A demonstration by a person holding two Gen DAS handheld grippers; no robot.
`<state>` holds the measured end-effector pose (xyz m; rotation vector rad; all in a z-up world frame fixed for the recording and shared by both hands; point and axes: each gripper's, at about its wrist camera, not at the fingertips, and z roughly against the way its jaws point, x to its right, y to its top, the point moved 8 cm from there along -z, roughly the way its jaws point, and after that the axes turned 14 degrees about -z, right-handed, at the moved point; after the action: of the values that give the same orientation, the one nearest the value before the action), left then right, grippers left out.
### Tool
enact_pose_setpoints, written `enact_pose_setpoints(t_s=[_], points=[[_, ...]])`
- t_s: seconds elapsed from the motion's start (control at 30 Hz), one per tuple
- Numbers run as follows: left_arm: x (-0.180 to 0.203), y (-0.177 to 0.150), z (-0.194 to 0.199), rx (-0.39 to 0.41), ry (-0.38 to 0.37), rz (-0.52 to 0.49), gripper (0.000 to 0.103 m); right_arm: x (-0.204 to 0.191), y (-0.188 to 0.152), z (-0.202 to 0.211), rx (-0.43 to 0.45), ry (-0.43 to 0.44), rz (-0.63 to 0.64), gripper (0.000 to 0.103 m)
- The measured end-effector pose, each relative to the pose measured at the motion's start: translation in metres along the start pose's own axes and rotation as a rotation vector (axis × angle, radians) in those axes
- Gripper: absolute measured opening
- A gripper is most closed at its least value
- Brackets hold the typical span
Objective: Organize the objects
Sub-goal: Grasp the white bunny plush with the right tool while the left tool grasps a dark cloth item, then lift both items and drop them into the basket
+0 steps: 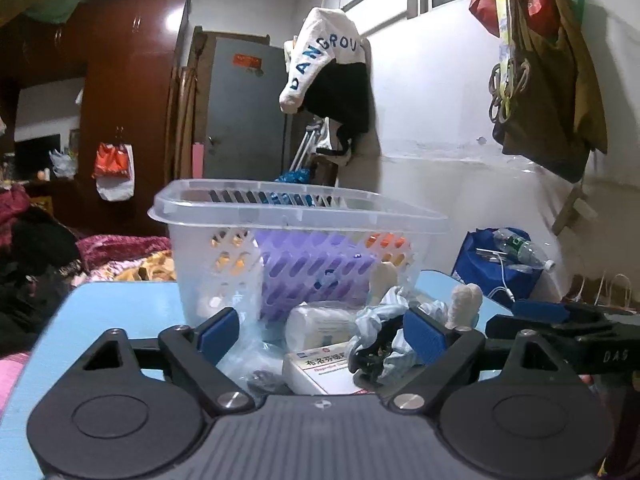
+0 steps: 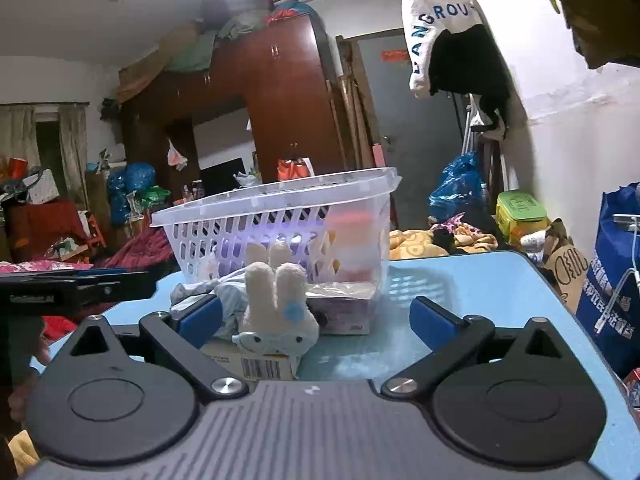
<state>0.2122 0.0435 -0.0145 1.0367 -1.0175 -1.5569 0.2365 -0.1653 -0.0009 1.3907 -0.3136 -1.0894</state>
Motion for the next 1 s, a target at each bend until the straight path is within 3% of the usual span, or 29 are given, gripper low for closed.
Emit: enact_pose_setpoints(t_s=[0.07, 0.2, 0.4, 0.53, 0.67, 0.73, 1.0], points=[[-0.001, 0.0, -0.006, -0.005, -0.019, 0.019, 0.088, -0.001, -0.001, -0.003, -0.006, -0.002, 0.002, 0.096], [0.004, -0.005, -0.021, -0.046, -0.091, 0.04, 0.072, -0.004, -0.005, -0.01, -0.026, 0.007, 0.011, 0.085], [0.01, -0.008, -0.031, -0.054, -0.171, 0.071, 0.063, -0.007, -0.015, -0.024, -0.079, 0.007, 0.026, 0.071], [0.018, -0.009, -0.031, -0.049, -0.225, 0.051, 0.063, -0.005, -0.021, -0.028, -0.115, 0.024, 0.017, 0.054], [0.027, -0.007, -0.032, -0.05, -0.241, 0.02, 0.061, -0.007, -0.024, -0.024, -0.108, 0.018, 0.042, 0.053], [0.033, -0.008, -0.036, -0.069, -0.264, 0.008, 0.044, -0.009, -0.024, -0.024, -0.108, 0.019, 0.048, 0.048], [0.034, -0.004, -0.022, -0.008, -0.286, 0.009, 0.036, -0.015, -0.023, -0.018, -0.072, 0.005, 0.097, 0.042]])
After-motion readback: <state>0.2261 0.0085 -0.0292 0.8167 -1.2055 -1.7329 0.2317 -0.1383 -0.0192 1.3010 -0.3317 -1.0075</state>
